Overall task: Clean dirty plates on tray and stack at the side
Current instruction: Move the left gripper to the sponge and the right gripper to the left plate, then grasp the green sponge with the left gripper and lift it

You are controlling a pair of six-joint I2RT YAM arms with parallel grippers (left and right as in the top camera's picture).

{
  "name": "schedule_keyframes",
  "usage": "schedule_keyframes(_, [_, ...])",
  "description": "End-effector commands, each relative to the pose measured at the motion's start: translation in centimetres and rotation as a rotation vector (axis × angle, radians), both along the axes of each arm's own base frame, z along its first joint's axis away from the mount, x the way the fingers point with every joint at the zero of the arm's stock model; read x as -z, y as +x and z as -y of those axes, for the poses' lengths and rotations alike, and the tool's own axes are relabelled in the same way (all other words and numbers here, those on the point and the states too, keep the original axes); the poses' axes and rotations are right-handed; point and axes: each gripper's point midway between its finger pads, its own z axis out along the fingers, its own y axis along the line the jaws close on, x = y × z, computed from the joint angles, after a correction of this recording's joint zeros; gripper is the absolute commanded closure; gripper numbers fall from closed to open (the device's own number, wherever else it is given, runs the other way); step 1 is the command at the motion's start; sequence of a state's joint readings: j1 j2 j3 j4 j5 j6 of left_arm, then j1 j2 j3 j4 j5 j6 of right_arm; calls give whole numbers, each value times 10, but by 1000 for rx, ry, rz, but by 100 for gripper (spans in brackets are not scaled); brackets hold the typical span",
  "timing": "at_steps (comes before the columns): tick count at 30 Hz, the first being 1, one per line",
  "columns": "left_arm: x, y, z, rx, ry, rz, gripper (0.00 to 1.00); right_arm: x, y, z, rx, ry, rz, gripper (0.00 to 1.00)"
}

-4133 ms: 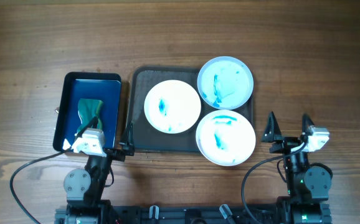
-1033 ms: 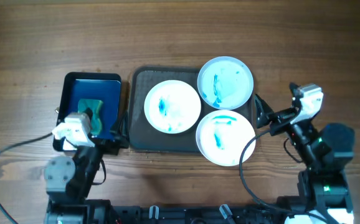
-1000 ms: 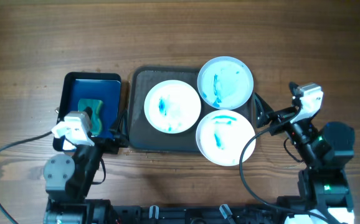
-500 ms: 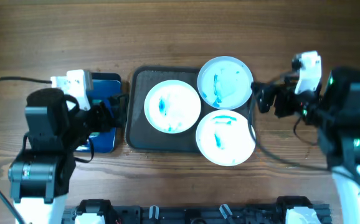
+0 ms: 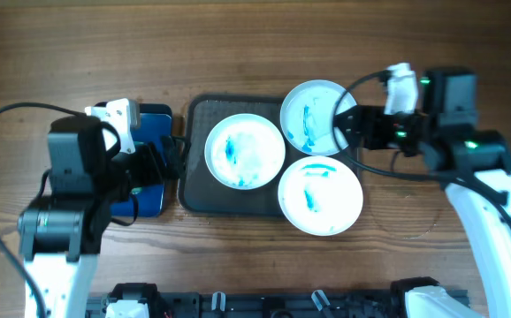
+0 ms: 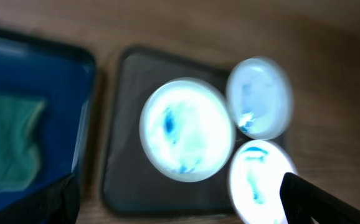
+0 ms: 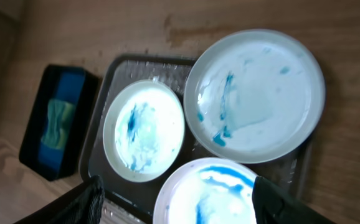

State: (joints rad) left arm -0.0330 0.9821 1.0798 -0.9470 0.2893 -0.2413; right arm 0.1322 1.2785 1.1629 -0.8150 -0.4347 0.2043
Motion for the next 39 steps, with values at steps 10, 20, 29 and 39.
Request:
schedule_keyframes(10, [44,26,-82,-385,243,-312,0,136,28,-76,147,-116,-386,66])
schedule_keyframes(20, [49,26,-100,-433,314,-329,0,199,31,-107,81,-124,-447,73])
schedule_keyframes(29, [81,35,-103,-399,358,-435,1,215,21,-120,88,-169,-464,75])
schedule_keyframes(39, [115,44,-103,-251,438,-520,18,229,20,-118,110,-190,-483,96])
